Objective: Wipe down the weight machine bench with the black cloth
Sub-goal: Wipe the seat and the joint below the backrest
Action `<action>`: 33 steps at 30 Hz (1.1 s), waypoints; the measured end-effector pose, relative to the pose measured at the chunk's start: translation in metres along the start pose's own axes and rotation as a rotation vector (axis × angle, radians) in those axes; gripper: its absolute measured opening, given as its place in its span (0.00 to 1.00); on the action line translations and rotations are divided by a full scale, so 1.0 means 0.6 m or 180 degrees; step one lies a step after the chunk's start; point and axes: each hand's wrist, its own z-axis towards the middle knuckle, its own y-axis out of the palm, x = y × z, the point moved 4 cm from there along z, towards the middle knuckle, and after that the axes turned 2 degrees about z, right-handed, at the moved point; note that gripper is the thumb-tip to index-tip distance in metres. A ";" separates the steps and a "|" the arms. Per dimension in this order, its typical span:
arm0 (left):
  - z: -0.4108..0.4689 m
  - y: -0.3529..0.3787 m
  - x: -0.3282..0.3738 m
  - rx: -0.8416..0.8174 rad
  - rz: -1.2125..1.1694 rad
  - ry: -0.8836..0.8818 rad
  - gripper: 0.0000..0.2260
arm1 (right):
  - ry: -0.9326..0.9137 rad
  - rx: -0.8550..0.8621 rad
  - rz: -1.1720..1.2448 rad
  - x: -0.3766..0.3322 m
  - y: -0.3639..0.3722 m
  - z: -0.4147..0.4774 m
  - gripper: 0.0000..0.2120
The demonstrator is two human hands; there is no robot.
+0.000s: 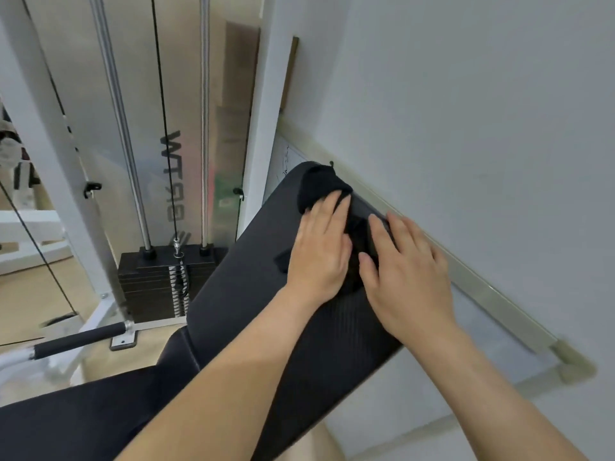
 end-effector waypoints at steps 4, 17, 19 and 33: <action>0.049 -0.024 -0.095 0.0380 0.0060 -0.0727 0.23 | -0.0071 -0.0493 -0.0320 -0.020 0.032 0.060 0.31; 0.012 -0.131 -0.125 0.0839 -0.1663 -0.2585 0.12 | 0.0320 -0.0207 0.2083 -0.055 -0.006 0.041 0.20; 0.013 -0.118 -0.078 0.0475 -0.1894 -0.2255 0.13 | 0.0452 -0.0457 0.2222 -0.072 -0.003 0.024 0.23; -0.201 -0.058 0.076 -0.0843 -0.1214 -0.1725 0.25 | 0.0643 -0.0490 0.1854 -0.018 0.042 -0.133 0.19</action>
